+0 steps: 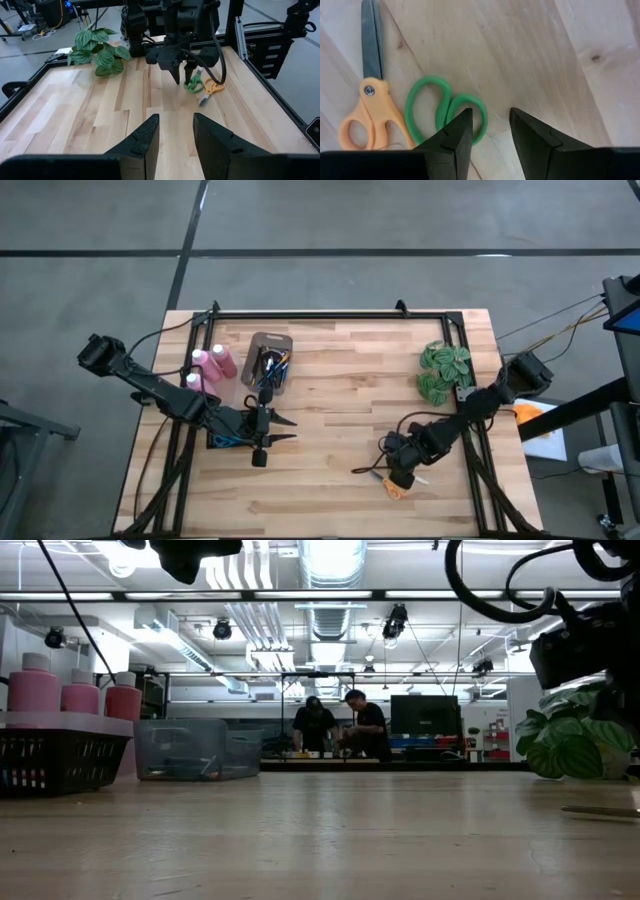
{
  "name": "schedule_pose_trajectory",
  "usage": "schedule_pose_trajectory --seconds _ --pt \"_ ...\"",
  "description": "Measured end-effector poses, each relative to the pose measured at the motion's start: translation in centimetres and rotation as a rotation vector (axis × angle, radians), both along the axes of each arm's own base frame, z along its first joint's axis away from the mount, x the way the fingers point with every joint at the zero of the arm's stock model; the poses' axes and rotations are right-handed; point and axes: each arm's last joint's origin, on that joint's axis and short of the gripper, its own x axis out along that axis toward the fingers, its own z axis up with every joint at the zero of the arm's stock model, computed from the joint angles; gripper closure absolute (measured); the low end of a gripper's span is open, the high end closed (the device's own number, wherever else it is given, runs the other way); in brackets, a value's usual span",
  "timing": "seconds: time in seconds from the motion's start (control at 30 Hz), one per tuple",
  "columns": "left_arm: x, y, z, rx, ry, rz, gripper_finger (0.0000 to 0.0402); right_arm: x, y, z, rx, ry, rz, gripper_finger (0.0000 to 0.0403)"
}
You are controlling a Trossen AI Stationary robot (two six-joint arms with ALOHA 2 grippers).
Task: Pick & Place Paint Supplies
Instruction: Put the green scissors into the black basket
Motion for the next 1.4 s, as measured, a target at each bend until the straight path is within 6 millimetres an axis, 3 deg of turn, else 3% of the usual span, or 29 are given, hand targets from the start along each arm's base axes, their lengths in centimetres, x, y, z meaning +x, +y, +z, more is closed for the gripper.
schedule_pose_trajectory --seconds 0.27,0.57,0.97,1.4 --pt "-0.1 0.0 -0.2 0.008 0.017 0.0 0.0282 0.3 0.2 -0.3 -0.014 0.015 0.026 0.028" --pt "-0.1 0.1 -0.3 0.015 0.031 0.0 0.0282 0.1 0.0 -0.4 -0.037 0.021 0.038 0.0386" --pt "-0.2 0.1 -0.4 0.02 0.04 0.0 0.0282 0.2 0.0 -0.2 -0.04 0.005 0.034 0.0386" --pt "-0.2 0.1 -0.4 0.02 0.04 0.0 0.0282 0.4 -0.9 3.2 -0.076 -0.213 -0.019 0.0386"
